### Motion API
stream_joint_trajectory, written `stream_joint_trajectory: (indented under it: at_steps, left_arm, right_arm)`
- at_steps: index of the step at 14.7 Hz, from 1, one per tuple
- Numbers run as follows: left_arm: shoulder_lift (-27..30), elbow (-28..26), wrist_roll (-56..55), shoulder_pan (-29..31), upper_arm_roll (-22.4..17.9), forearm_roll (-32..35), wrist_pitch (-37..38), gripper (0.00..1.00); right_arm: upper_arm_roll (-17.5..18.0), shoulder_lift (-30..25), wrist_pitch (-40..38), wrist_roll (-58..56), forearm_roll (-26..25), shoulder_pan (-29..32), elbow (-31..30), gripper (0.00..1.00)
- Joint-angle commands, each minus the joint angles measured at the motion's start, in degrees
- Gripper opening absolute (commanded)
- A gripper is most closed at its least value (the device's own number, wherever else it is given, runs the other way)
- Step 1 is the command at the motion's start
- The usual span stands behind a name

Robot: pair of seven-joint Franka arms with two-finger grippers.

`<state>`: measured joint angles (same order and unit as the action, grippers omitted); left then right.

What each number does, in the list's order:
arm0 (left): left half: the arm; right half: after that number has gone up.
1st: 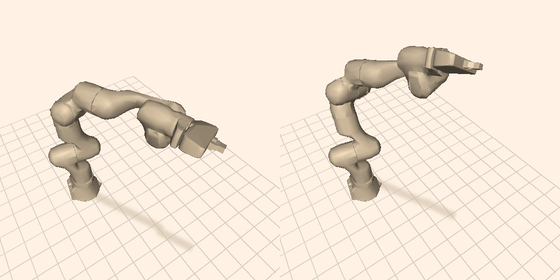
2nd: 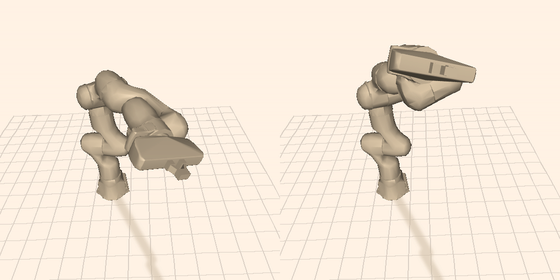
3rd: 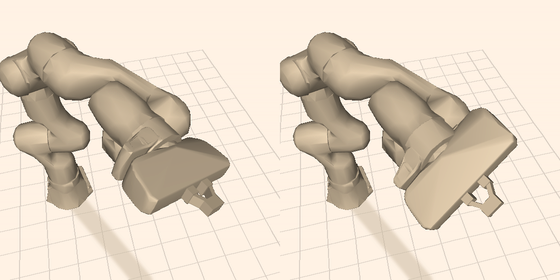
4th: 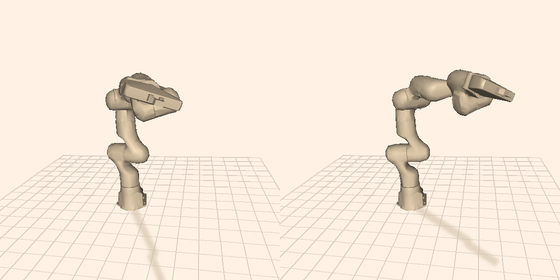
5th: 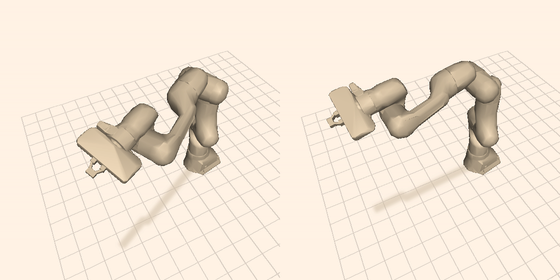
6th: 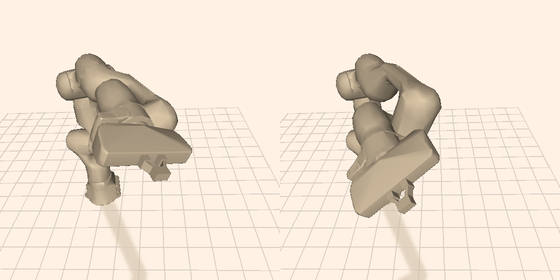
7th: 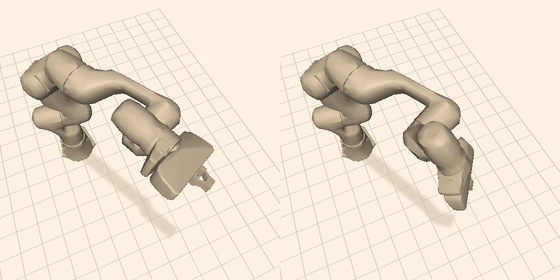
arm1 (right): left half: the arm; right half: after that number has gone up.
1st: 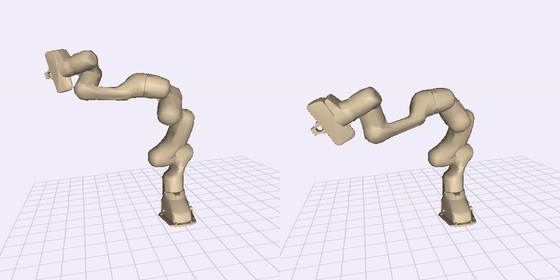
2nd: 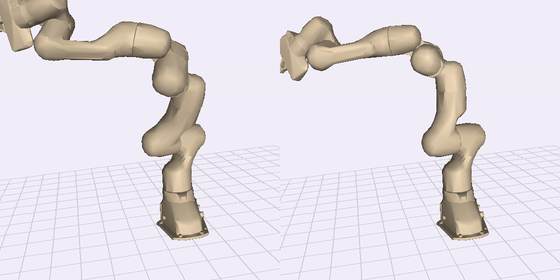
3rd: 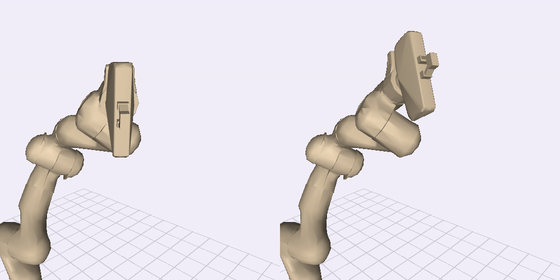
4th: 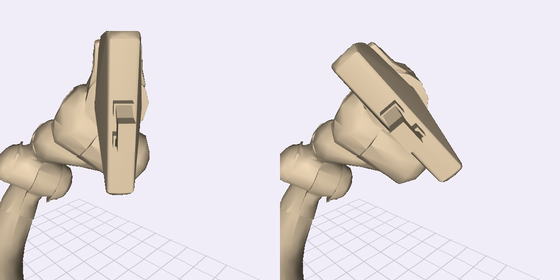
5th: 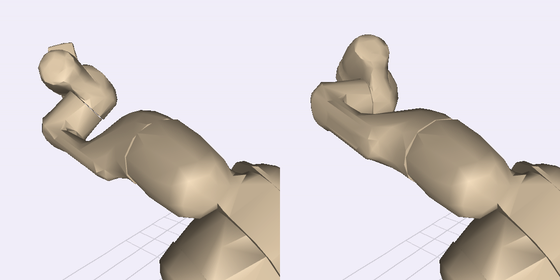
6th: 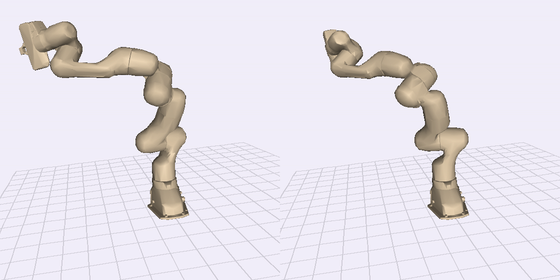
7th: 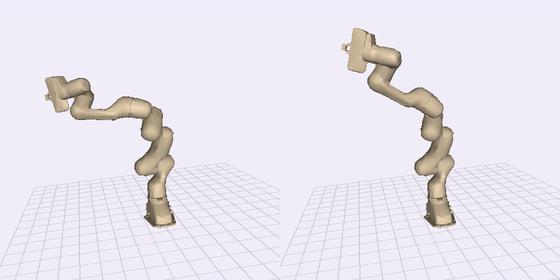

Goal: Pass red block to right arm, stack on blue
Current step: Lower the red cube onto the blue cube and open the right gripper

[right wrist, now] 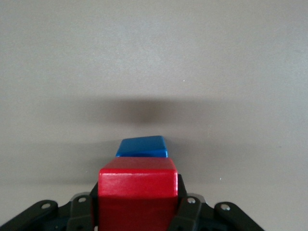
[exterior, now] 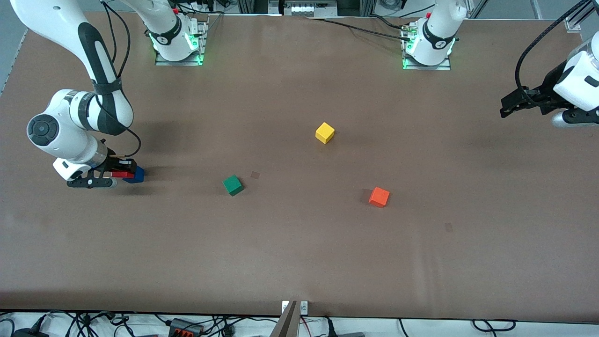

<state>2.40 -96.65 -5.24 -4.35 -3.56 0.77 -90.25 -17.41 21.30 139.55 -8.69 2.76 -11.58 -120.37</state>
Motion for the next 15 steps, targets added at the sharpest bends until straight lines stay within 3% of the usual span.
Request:
stream_joint_trajectory:
  at_steps: [1, 15]
  left_arm:
    - [-1.25, 2.43, 1.11, 0.05, 0.13, 1.60, 1.39, 1.00]
    - [-1.34, 2.61, 0.67, -0.13, 0.48, 1.60, 1.48, 1.00]
  right_arm:
    - [0.54, -0.30, 1.60, 1.22, -1.01, 0.77, -0.91, 0.00]
    - [0.71, -0.91, -0.77, 1.30, 0.40, 0.77, -1.00, 0.00]
